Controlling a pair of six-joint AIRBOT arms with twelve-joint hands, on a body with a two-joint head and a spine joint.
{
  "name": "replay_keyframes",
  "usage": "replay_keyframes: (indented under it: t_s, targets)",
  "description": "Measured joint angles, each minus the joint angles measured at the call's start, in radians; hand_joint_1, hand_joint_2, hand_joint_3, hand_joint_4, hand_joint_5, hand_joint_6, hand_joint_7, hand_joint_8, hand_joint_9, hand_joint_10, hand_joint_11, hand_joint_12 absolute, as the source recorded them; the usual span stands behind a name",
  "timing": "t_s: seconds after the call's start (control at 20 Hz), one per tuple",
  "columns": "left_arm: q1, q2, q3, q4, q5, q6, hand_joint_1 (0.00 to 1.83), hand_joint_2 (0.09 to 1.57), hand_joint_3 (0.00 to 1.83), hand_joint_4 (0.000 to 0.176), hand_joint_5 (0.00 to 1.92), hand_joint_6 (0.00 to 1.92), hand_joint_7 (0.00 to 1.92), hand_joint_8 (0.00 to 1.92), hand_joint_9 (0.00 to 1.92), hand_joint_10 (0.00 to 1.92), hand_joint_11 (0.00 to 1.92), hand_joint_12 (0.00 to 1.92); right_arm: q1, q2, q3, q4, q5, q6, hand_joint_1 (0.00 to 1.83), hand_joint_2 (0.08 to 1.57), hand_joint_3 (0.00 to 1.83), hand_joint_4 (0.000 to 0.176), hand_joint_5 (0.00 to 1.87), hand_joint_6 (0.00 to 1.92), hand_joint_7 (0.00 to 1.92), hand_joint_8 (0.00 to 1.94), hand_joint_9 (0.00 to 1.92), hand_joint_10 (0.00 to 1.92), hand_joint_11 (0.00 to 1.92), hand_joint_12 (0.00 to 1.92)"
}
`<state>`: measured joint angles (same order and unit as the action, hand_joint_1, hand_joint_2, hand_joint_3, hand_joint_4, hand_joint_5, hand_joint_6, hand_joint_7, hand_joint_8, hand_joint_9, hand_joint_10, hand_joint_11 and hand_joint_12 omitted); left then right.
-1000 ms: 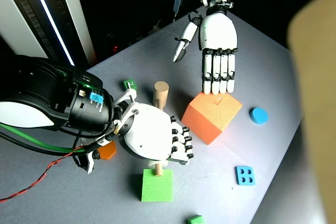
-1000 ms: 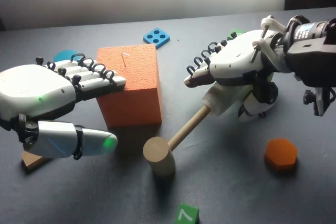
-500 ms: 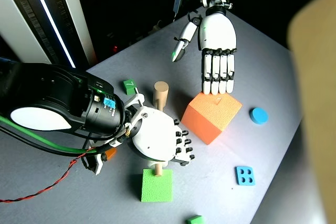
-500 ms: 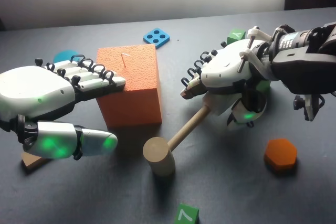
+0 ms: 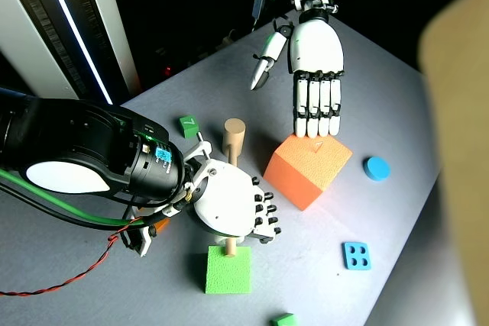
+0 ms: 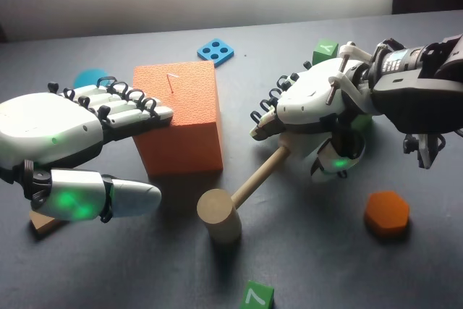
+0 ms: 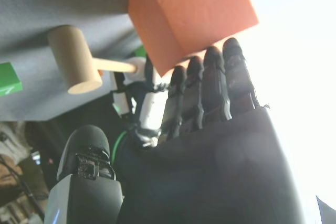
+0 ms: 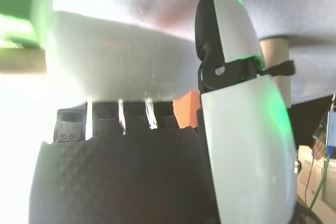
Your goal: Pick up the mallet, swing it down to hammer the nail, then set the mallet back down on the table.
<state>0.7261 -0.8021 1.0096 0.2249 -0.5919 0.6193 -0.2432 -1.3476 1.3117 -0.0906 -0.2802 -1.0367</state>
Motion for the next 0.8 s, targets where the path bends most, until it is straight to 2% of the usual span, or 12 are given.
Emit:
replay_keyframes:
  t_s: [0.1,0.25,0.4,0.55,0.6,0.65,0.7,0.8]
  targets:
    - [0.0,0.0,0.0,0.0,0.0,0.0,0.0,1.2,0.0,0.0,0.1,0.0,0.1,0.0,0.07,0.0,0.0,0.11,-0.004,-0.007,0.011,0.001,0.007,-0.001,1.11,1.04,0.0,0.0,0.35,0.02,0.35,0.02,0.31,0.04,0.0,0.98]
    - [0.0,0.0,0.0,0.0,0.0,0.0,0.0,1.2,0.0,0.0,0.13,0.0,0.15,0.0,0.12,0.0,0.0,0.21,-0.004,-0.016,0.019,0.0,0.007,-0.011,1.1,1.05,0.0,0.0,0.33,0.01,0.35,0.01,0.31,0.04,0.0,0.94]
    - [0.0,-0.005,0.0,-0.001,-0.001,0.0,0.0,1.2,0.0,0.0,0.12,0.0,0.13,0.0,0.1,0.01,0.0,0.16,-0.005,-0.017,0.019,0.0,0.007,-0.011,1.09,1.02,0.0,0.0,0.38,0.01,0.41,0.01,0.36,0.03,0.0,0.96]
    - [0.0,-0.005,0.0,-0.003,-0.001,0.0,0.0,1.2,0.0,0.0,0.12,0.0,0.12,0.0,0.1,0.0,0.0,0.17,-0.005,-0.017,0.019,0.0,0.007,-0.011,1.04,1.08,0.01,0.0,0.43,0.02,0.48,0.02,0.44,0.06,0.0,1.11]
    - [0.0,-0.006,0.0,-0.003,-0.001,0.0,0.0,1.2,0.0,0.0,0.13,0.0,0.14,0.0,0.12,0.0,0.0,0.22,-0.005,-0.017,0.019,0.0,0.007,-0.012,1.05,1.08,0.0,0.0,0.49,0.02,0.55,0.05,0.45,0.2,0.0,1.24]
    - [0.0,-0.006,0.0,-0.003,-0.001,0.0,0.0,1.2,0.0,0.0,0.13,0.0,0.14,0.0,0.12,0.01,0.0,0.23,-0.005,-0.018,0.019,0.0,0.007,-0.012,1.05,1.1,0.0,0.0,0.53,0.06,0.54,0.24,0.39,0.57,0.0,1.44]
    - [0.0,-0.006,0.0,-0.003,-0.001,0.0,0.0,1.2,0.0,0.0,0.12,0.0,0.13,0.0,0.11,0.0,0.0,0.2,-0.005,-0.017,0.019,0.0,0.008,-0.011,1.08,1.1,0.0,0.0,0.58,0.3,0.46,0.69,0.35,0.92,0.01,1.62]
    - [0.0,-0.006,0.0,-0.004,-0.002,0.0,0.0,1.19,0.0,0.0,0.13,0.0,0.15,0.0,0.13,0.0,0.0,0.25,-0.005,-0.017,0.019,0.0,0.02,-0.011,1.1,1.05,0.0,0.0,0.41,0.91,0.23,1.38,0.23,1.41,0.09,1.77]
